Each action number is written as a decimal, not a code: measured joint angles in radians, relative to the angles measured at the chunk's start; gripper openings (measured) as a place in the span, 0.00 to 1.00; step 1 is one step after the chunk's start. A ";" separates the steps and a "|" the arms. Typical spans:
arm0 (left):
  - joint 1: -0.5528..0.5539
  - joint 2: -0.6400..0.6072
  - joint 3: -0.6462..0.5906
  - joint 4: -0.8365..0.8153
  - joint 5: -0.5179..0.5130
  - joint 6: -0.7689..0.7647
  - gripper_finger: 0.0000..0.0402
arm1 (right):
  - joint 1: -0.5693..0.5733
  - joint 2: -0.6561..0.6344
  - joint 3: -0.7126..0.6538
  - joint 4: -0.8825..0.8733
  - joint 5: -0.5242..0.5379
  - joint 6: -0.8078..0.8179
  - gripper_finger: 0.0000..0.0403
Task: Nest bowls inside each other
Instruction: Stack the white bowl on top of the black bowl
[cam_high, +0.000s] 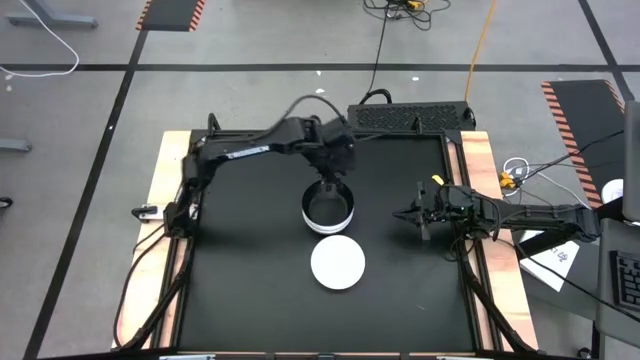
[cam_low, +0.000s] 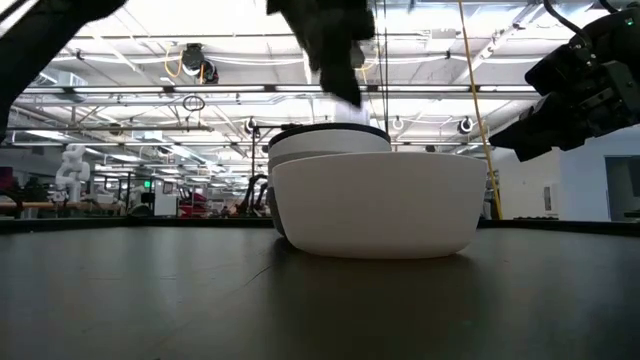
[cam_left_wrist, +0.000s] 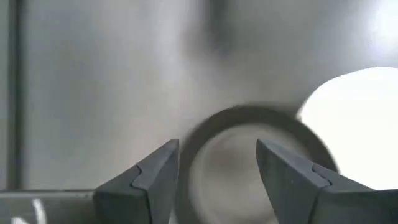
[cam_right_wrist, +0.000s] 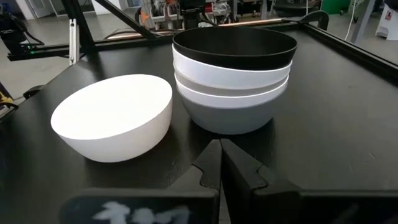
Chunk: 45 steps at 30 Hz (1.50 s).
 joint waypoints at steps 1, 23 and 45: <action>0.000 -0.025 -0.004 0.013 0.062 0.004 0.54 | 0.000 0.000 0.000 0.000 0.000 0.000 0.00; 0.038 -0.872 -0.865 0.237 0.060 -0.205 0.54 | 0.000 0.000 0.000 0.015 -0.001 0.019 0.00; 0.046 -1.372 -1.823 1.269 -0.101 -0.422 0.54 | 0.000 0.000 0.000 0.012 -0.031 0.031 0.00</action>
